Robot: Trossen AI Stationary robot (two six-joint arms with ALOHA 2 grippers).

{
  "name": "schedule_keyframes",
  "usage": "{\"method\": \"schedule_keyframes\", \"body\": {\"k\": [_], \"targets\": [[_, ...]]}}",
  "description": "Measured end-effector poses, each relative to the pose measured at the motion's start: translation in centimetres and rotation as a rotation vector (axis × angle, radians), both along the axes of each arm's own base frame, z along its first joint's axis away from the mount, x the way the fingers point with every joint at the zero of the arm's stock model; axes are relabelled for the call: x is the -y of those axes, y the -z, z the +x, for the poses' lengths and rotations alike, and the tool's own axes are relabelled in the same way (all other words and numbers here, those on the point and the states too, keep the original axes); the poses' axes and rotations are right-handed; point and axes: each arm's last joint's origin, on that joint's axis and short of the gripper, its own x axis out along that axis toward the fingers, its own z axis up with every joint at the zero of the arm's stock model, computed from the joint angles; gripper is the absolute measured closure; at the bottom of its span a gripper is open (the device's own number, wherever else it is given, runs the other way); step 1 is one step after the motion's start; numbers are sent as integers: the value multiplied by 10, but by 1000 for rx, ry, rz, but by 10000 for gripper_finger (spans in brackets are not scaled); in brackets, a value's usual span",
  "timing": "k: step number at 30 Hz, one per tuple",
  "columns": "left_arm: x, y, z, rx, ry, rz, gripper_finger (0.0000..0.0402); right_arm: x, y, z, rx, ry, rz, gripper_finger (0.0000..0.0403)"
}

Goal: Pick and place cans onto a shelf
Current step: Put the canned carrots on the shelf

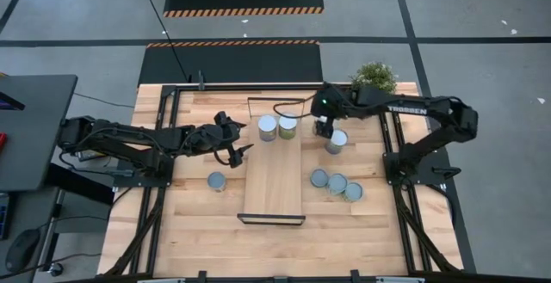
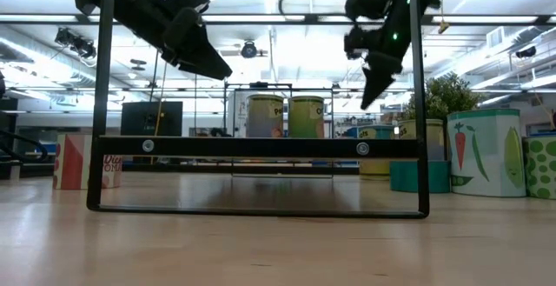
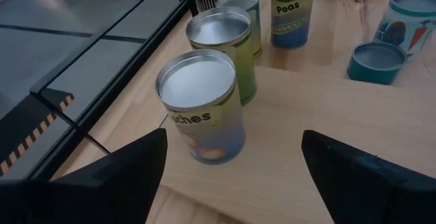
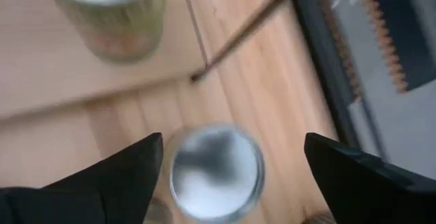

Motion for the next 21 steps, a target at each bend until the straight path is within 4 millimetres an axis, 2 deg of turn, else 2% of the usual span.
{"method": "schedule_keyframes", "body": {"k": [6,12,21], "targets": [[0,0,0,9,-10,-19,56,16,16,1,-54,-54,77,8],[0,0,0,23,-28,-50,56,23,28,5,-99,-67,83,5],[0,0,0,26,-32,-57,56,24,28,3,-120,-104,87,7]]}}
